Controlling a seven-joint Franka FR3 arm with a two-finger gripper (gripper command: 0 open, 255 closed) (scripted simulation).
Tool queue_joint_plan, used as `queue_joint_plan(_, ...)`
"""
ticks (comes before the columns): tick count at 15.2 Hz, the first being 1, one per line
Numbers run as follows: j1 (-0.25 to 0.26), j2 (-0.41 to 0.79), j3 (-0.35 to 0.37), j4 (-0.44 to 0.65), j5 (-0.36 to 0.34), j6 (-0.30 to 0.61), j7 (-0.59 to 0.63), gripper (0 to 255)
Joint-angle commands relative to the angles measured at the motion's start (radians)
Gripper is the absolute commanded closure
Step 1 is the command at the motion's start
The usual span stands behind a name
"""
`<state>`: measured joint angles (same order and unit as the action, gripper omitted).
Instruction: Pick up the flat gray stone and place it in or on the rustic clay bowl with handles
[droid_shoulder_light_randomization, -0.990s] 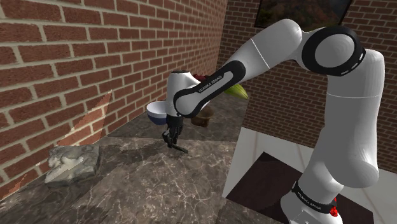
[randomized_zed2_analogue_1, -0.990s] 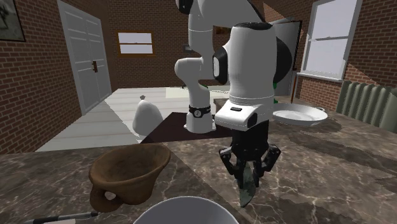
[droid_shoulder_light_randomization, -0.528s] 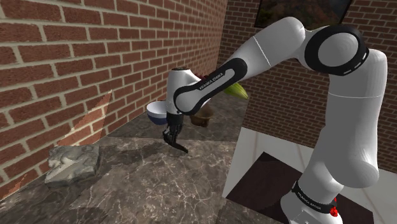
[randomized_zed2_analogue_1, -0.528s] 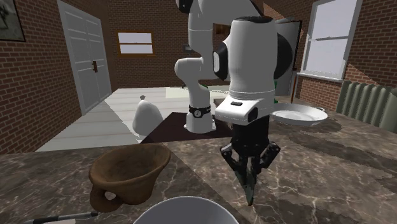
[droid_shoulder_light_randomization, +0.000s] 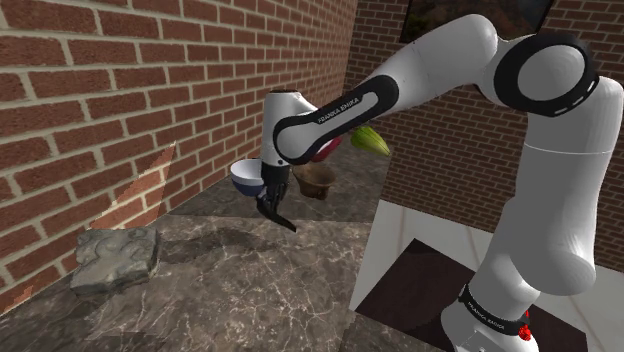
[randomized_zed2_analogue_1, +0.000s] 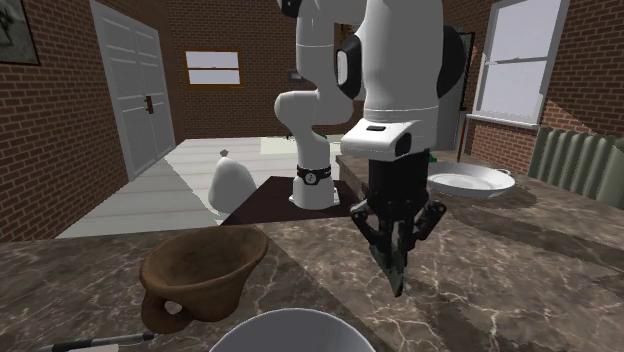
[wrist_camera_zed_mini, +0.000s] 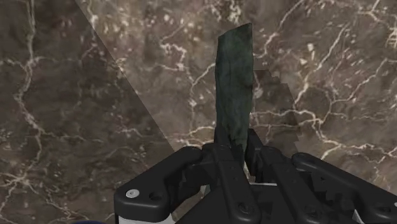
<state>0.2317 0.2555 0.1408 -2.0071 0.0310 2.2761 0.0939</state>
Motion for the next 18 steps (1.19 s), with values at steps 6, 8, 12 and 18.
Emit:
queue_joint_plan(6,-0.003,-0.050,0.002,0.034,0.006,-0.084,-0.001,255)
queue_joint_plan(8,-0.003,-0.063,0.002,0.046,0.008,-0.108,-0.001,255)
queue_joint_plan(12,-0.004,-0.085,0.002,0.073,0.010,-0.157,-0.001,255)
queue_joint_plan(18,-0.006,-0.112,0.003,0.120,0.013,-0.232,0.001,255)
